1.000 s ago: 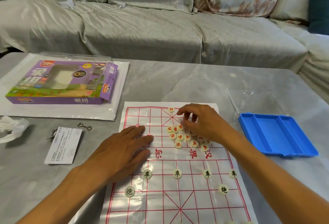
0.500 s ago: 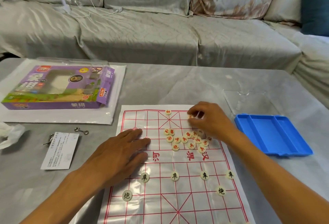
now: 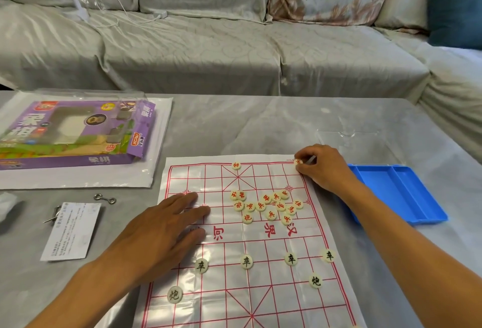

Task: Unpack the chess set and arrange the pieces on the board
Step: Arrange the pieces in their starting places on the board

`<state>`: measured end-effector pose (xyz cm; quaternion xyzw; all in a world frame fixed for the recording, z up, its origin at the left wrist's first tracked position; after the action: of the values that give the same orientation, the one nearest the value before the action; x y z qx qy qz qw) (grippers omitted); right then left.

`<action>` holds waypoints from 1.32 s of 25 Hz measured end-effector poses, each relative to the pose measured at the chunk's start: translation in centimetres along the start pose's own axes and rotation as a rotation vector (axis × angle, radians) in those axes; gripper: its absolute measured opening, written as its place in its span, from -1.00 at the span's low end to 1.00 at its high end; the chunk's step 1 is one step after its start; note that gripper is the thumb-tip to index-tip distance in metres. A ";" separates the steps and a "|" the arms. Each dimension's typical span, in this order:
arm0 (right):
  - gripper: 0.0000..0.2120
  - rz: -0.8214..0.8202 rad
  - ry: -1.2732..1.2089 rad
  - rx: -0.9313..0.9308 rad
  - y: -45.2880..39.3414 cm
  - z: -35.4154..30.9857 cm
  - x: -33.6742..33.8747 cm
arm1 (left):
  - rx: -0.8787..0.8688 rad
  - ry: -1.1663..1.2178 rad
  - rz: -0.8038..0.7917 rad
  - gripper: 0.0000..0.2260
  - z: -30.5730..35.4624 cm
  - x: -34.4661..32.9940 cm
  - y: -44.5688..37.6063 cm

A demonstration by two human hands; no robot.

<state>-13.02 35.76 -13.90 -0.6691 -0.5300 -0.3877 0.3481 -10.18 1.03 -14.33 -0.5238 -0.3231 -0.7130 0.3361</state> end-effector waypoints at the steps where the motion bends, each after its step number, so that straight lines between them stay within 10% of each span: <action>1: -0.76 -0.011 0.001 -0.004 0.0 0.1 -0.1 | 0.001 0.001 -0.001 -0.32 0.0 0.0 0.0; 7: -0.75 0.044 0.030 0.107 2.7 -1.9 1.5 | -0.003 -0.023 -0.008 -0.28 0.1 0.1 0.0; 12: -0.68 -0.371 0.091 0.199 7.4 -3.1 1.1 | 0.009 -0.034 -0.023 -0.20 0.2 0.2 0.1; 33: -0.71 -0.261 0.192 0.239 7.4 -2.9 1.3 | 0.032 -0.039 -0.053 -0.22 0.5 0.3 0.1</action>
<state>-6.06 32.37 -11.81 -0.5086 -0.6188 -0.4259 0.4207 -9.95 1.35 -13.97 -0.5233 -0.3548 -0.7060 0.3192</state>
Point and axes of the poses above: each hand's wrist, its own y-axis away from the middle knuckle, its own x-axis out of the back of the hand, z = x × y, the point moved 4 cm from there along -y, towards the middle knuckle, and after that the axes turned 7 degrees about x, right-handed, at the moved point
